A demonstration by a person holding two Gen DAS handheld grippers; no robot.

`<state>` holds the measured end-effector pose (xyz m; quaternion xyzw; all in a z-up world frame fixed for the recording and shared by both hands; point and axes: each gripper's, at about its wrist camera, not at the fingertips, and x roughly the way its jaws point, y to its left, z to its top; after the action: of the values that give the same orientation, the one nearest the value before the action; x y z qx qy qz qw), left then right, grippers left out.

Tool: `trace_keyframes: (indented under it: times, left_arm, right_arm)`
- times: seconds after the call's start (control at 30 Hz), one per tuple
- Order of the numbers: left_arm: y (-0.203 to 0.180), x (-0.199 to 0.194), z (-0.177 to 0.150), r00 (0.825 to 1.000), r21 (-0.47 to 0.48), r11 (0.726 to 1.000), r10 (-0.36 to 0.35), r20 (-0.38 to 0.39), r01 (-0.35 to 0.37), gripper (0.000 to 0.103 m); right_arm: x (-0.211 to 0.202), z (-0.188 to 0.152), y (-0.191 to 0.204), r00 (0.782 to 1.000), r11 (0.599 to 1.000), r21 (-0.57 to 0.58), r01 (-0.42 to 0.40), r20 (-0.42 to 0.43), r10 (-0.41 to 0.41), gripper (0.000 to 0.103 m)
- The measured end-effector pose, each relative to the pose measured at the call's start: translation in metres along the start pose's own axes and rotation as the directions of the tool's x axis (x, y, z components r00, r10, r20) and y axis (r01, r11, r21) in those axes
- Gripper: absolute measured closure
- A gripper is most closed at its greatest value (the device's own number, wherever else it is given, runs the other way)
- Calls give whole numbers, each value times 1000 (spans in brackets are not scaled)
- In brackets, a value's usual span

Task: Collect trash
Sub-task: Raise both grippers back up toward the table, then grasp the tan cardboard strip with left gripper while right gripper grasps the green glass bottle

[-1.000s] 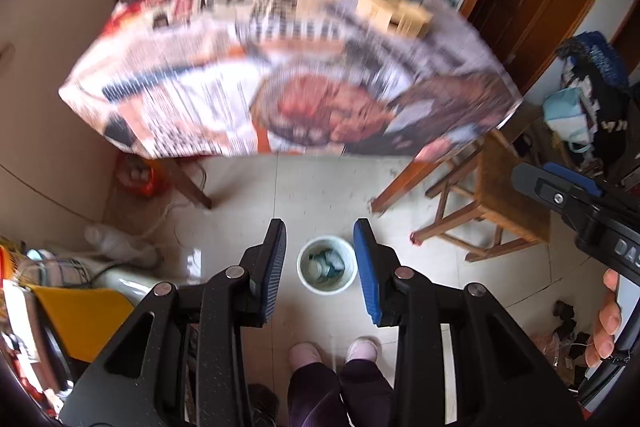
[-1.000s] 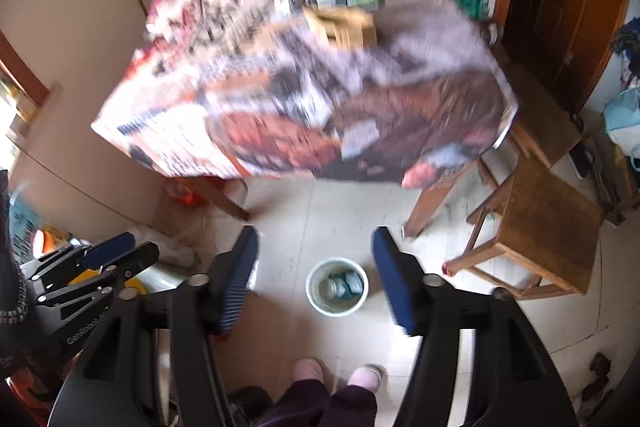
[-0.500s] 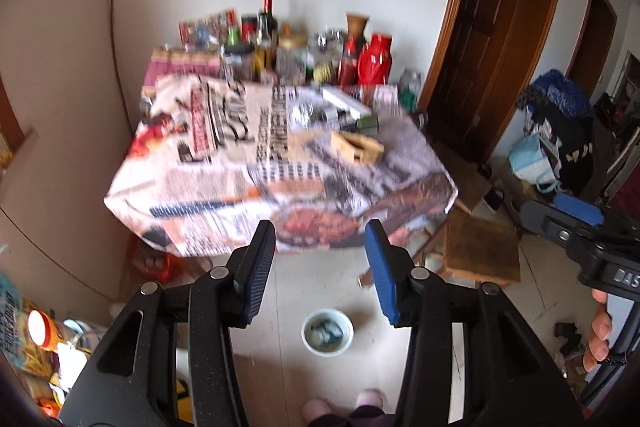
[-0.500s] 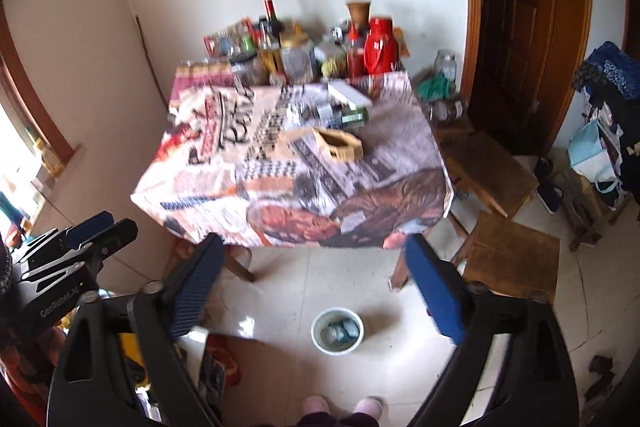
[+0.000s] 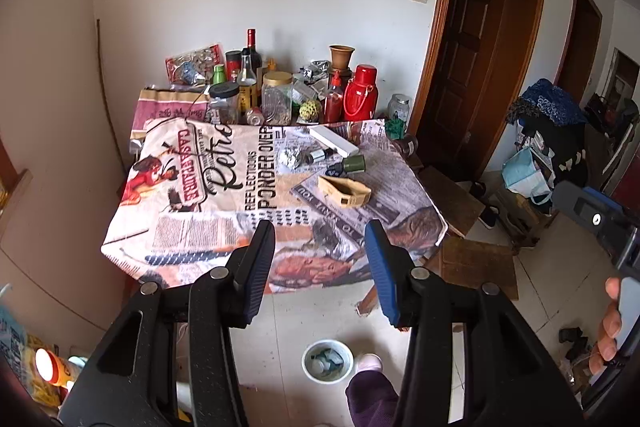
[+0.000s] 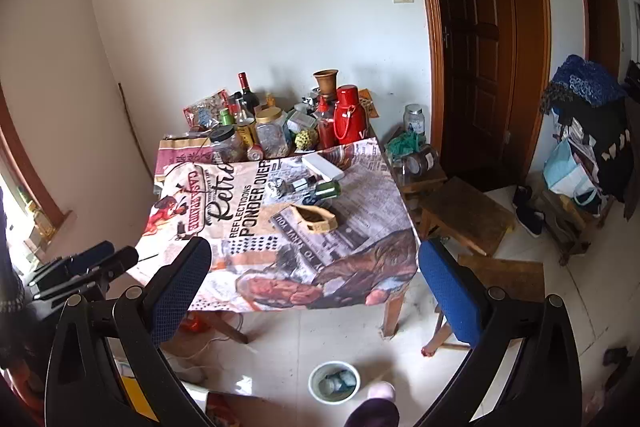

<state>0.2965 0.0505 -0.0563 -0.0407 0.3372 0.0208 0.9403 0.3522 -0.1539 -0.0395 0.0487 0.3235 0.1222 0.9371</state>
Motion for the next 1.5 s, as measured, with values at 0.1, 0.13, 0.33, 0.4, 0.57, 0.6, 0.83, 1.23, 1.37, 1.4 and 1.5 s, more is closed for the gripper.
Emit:
trace_keyframes:
  times: [0.1, 0.13, 0.33, 0.4, 0.57, 0.6, 0.83, 1.23, 1.37, 1.4, 1.5]
  left_arm:
    - [-10, 19, 14, 1000, 0, 1000, 20, 5, -20, 56]
    - [-14, 27, 20, 1000, -5, 1000, 24, 3, -24, 56]
    - [-39, 80, 61, 999, -37, 999, 31, -15, -32, 55]
    - [-46, 96, 73, 999, -52, 998, 42, -27, -44, 43]
    - [-60, 143, 97, 994, -132, 987, 82, -70, -90, 19]
    - [-63, 152, 99, 993, -139, 985, 90, -78, -101, 19]
    - [-72, 222, 101, 975, -169, 974, 122, -185, -154, 18]
    - [-66, 371, 72, 896, -254, 950, 56, -440, -184, 18]
    - [-56, 403, 55, 872, -310, 914, 84, -483, -260, 18]
    - [-54, 410, 51, 870, -330, 906, 77, -487, -265, 18]
    - [-51, 428, 40, 853, -329, 898, 89, -514, -292, 18]
  right_arm:
    - [19, 10, -10, 1000, 999, -34, 15, 10, -14, 0]
    - [20, 12, -13, 1000, 999, -40, 14, 9, -14, 0]
    - [44, 47, -41, 999, 994, -105, -3, 41, 7, 0]
    - [50, 59, -50, 997, 987, -155, 30, 81, -18, 0]
    - [73, 84, -68, 992, 962, -261, 77, 119, -47, 0]
    - [79, 87, -73, 991, 958, -275, 80, 122, -48, 0]
    - [127, 96, -97, 997, 955, -291, 62, 51, -49, 0]
    - [219, 90, -114, 985, 971, -238, 10, -164, -51, 1]
    - [240, 86, -113, 983, 968, -249, 11, -176, -56, 0]
    - [247, 84, -112, 981, 965, -261, 5, -185, -56, 0]
    - [264, 81, -109, 979, 960, -280, -6, -197, -51, 1]
